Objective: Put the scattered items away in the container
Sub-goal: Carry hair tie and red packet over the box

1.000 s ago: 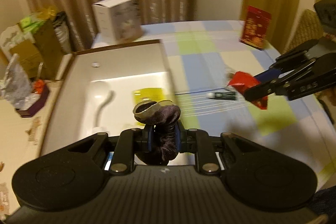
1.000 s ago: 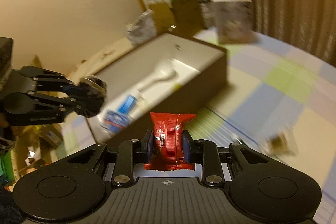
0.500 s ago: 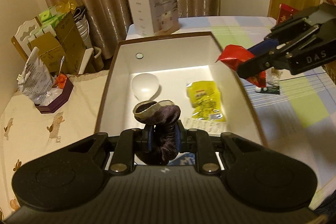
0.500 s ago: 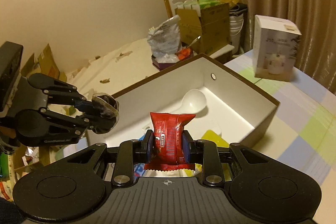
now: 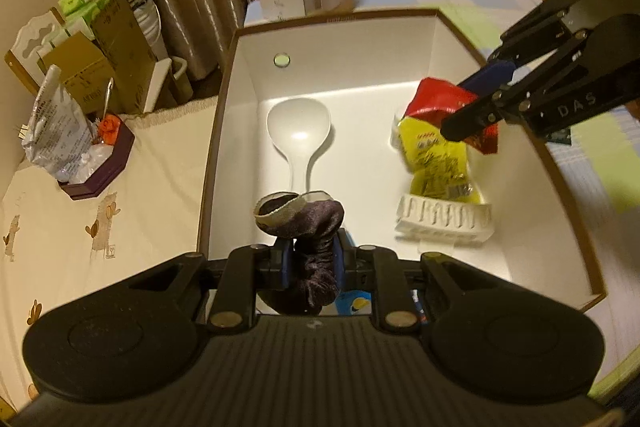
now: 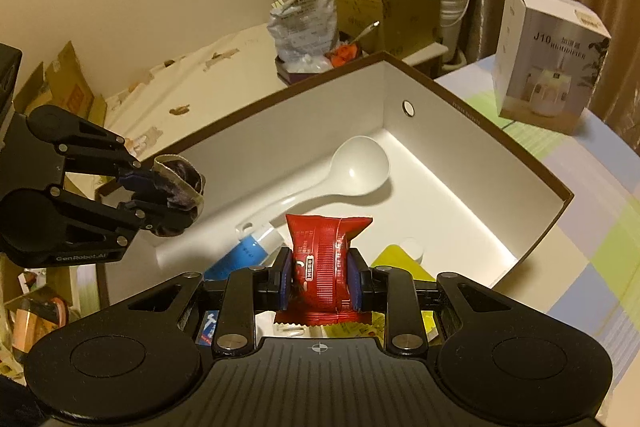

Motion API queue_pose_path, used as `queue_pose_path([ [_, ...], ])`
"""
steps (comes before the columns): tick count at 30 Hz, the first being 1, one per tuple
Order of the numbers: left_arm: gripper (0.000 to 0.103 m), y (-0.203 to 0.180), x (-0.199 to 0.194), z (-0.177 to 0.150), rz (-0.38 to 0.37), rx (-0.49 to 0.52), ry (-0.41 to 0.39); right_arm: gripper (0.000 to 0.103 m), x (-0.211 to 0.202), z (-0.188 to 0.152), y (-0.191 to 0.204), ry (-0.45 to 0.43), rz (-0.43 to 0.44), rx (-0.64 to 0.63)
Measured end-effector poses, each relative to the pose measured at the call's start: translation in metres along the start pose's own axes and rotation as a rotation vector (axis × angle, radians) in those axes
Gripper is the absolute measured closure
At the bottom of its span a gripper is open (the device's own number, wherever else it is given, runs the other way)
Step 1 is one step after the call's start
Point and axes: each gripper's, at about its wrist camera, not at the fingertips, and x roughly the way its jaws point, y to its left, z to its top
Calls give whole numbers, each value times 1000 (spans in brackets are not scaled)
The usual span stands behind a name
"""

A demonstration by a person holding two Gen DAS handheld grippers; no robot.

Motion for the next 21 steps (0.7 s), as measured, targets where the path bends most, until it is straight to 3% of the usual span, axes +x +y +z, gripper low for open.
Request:
queue_pose_path([
  [18, 81, 8, 31, 4, -2, 0, 62, 72, 11, -1, -16, 27, -16, 28],
  [21, 77, 9, 33, 4, 4, -3, 70, 72, 13, -3, -18, 31, -15, 30],
])
